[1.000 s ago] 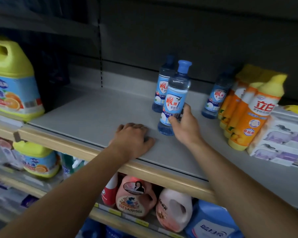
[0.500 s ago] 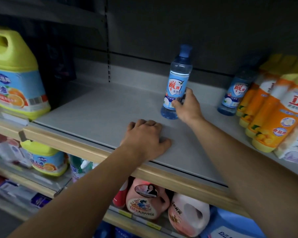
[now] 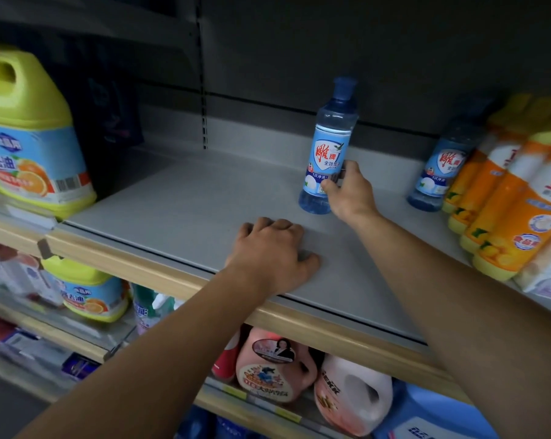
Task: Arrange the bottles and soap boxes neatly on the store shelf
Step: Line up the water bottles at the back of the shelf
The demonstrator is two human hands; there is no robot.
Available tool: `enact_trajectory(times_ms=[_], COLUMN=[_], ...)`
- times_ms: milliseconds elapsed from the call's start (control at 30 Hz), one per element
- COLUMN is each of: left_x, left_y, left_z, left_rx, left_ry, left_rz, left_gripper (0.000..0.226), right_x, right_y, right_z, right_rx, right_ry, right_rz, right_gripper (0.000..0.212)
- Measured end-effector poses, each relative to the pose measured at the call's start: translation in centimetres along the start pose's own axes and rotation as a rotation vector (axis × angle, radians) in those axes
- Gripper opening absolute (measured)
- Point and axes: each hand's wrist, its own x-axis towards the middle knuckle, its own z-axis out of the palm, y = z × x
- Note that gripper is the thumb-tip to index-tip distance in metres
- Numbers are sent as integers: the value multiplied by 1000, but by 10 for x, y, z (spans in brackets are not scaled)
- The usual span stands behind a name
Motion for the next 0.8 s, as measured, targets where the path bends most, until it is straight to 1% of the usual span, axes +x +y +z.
enact_trajectory(times_ms=[133,267,400,467,533,667,800], left_x=[0,-1,-2,1,6,31,78], left_y=[0,-1,3,11,25,63,103], left_z=[-1,-3,-8,-12,-15,-21,-24], left_rx=[-14,-19,-26,-132,-255,-406,-501], left_ry=[-1,-12,-2,3,41,93,99], left_rz=[-12,-10,6,12,32,69,84], left_gripper=[70,62,55,53,44,35,31], right_x=[-12,-43,-85,-102,-113,-115,-113], right_y=[4,22,57,75,86,92,97], right_z=[-10,-44,-95,-117,-129,-130,-127], right_rx=[-53,-231,-437,-539,-592,-607,-608], right_ry=[-54,-107,-197,-229,-255,-280,-261], right_rz=[22,-39,-75,-69,-68,-87,-103], right_gripper=[44,47,46,49,53,58,59])
